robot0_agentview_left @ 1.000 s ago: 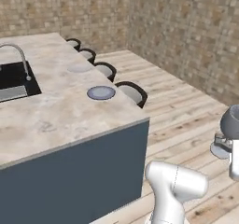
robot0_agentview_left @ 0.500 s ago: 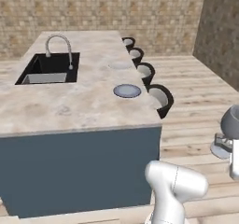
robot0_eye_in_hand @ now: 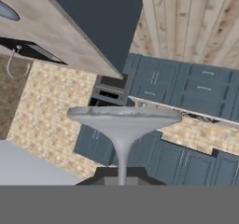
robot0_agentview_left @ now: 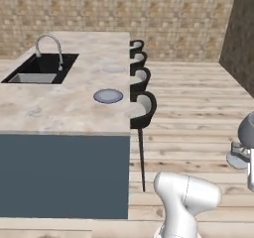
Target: Retrieve the wine glasses from the counter and place one next to each plate.
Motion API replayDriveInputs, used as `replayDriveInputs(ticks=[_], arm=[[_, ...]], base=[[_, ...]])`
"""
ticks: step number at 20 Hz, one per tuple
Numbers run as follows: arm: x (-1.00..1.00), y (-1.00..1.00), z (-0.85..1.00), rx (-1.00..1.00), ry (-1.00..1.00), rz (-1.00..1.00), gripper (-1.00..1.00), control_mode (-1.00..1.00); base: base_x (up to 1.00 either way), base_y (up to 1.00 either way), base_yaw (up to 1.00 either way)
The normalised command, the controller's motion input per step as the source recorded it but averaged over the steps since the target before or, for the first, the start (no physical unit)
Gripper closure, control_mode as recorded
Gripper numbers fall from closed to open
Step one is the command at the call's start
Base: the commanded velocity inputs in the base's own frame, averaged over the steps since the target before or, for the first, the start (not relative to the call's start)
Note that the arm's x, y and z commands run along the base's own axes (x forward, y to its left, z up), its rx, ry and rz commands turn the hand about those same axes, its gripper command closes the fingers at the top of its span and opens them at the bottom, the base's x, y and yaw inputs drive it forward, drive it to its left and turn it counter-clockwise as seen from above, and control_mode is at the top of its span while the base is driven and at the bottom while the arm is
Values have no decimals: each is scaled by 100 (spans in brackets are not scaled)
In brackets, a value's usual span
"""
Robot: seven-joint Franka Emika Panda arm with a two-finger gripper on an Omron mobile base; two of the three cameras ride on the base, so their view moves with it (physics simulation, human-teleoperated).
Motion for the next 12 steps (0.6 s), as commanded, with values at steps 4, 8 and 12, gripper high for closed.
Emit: replayDriveInputs(ticks=[4, 8, 12], arm=[[0, 0, 0, 0, 0, 0, 100, 100], [0, 0, 0, 0, 0, 0, 100, 100], [0, 0, 0, 0, 0, 0, 100, 100]], base=[[18, -100, 27], [58, -99, 40], [87, -89, 51]])
